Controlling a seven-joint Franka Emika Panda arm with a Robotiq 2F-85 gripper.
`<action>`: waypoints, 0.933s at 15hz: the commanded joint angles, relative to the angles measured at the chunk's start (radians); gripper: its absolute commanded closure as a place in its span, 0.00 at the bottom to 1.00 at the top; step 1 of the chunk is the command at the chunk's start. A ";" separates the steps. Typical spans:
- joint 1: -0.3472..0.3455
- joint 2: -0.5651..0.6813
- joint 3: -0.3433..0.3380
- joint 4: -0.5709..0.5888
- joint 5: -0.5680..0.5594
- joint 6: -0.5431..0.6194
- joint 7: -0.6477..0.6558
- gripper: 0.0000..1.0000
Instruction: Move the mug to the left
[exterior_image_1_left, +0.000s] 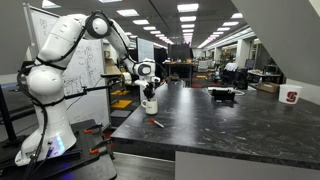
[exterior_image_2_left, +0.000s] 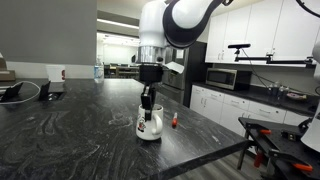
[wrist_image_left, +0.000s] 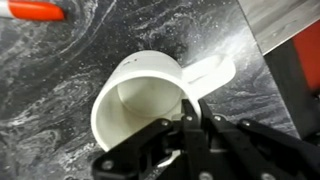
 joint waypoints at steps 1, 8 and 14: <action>0.005 -0.009 0.010 -0.002 -0.015 0.035 -0.022 0.98; 0.006 0.001 0.013 0.012 -0.013 0.043 -0.031 0.62; 0.000 -0.083 0.019 -0.018 0.002 -0.004 -0.036 0.25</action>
